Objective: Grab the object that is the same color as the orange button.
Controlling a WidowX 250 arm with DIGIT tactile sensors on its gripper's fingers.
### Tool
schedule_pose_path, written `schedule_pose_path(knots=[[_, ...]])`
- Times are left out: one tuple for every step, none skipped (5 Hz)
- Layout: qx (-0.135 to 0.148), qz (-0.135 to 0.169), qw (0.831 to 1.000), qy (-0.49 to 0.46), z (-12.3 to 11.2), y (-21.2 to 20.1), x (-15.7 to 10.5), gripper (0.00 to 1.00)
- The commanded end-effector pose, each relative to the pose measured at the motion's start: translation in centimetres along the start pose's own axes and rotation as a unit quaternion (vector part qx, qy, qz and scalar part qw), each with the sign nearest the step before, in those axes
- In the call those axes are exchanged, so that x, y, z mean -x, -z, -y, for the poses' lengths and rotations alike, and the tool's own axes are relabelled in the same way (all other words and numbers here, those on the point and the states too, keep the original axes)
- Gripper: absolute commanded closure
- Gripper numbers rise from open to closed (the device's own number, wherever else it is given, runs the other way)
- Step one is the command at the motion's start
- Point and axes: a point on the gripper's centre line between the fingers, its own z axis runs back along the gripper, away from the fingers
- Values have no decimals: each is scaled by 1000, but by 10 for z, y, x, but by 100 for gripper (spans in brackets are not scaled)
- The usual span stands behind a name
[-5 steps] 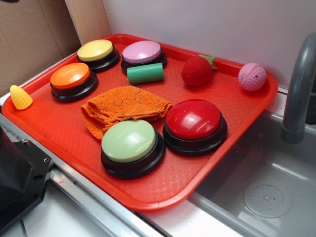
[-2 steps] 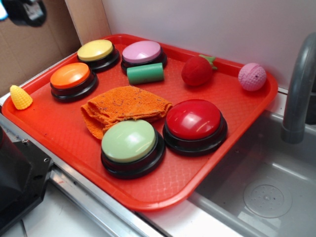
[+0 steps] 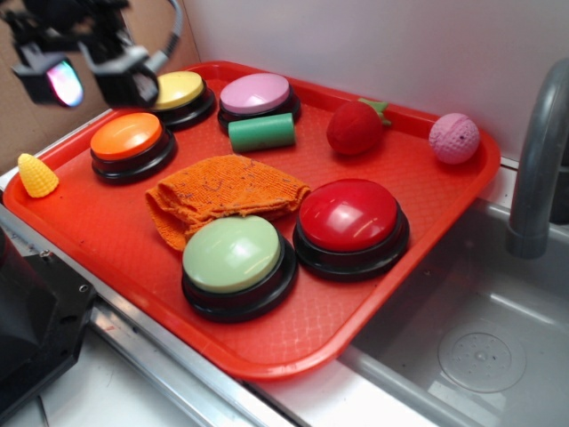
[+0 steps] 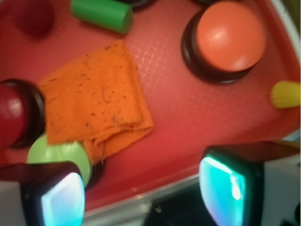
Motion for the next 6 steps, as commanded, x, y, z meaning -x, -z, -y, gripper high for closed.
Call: schedule_pose_path(knots=[[-10, 12, 999, -42, -2, 45, -16, 0], [-24, 4, 999, -44, -6, 65, -20, 0], [-18, 0, 998, -60, -8, 81, -24, 0], [-4, 9, 998, -68, -8, 92, -26, 0], [-14, 10, 998, -59, -3, 99, -24, 0], [5, 26, 996, -86, -9, 96, -26, 100]])
